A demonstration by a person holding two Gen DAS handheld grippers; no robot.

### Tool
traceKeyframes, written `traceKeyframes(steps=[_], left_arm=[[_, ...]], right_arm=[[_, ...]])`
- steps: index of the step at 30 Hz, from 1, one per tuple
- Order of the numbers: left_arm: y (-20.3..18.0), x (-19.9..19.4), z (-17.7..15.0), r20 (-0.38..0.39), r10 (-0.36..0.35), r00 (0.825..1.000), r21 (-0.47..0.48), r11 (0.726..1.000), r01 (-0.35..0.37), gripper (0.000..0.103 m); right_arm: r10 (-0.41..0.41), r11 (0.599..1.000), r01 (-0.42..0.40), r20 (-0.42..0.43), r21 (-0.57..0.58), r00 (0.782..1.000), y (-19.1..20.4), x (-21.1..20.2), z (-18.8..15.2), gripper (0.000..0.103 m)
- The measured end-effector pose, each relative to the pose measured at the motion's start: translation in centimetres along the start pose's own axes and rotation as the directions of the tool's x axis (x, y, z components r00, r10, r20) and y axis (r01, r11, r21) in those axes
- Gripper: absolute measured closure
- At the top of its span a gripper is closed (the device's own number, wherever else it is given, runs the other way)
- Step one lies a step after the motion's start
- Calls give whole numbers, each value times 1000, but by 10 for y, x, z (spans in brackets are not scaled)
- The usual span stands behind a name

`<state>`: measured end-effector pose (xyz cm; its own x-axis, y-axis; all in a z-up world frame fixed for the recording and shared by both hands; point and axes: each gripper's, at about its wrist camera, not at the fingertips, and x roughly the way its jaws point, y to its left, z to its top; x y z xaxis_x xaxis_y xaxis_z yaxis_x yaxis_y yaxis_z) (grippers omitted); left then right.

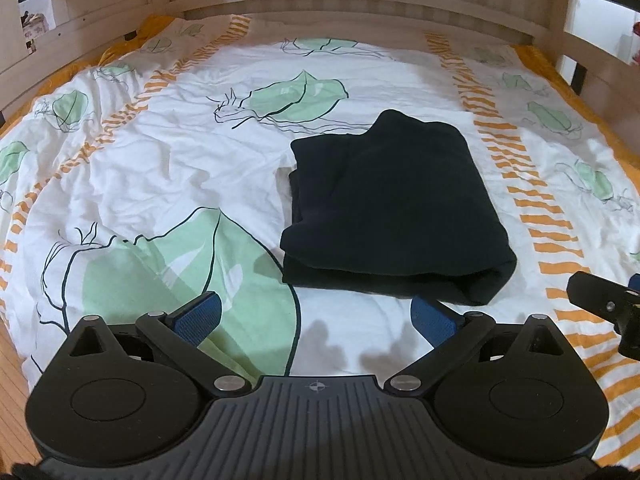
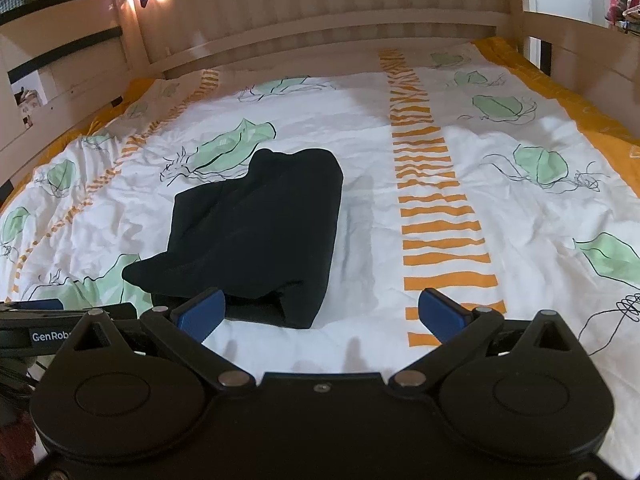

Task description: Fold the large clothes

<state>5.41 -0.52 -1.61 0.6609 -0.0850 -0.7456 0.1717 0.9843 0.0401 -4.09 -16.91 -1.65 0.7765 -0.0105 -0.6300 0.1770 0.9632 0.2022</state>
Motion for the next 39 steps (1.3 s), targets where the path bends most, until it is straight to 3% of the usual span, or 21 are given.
traceKeyframes(steps=[39], left_arm=[[-5, 10, 0, -35, -7, 999, 29, 1000, 8, 0]], right_arm=[[7, 1000, -7, -58, 1, 998, 3, 14, -4, 1]])
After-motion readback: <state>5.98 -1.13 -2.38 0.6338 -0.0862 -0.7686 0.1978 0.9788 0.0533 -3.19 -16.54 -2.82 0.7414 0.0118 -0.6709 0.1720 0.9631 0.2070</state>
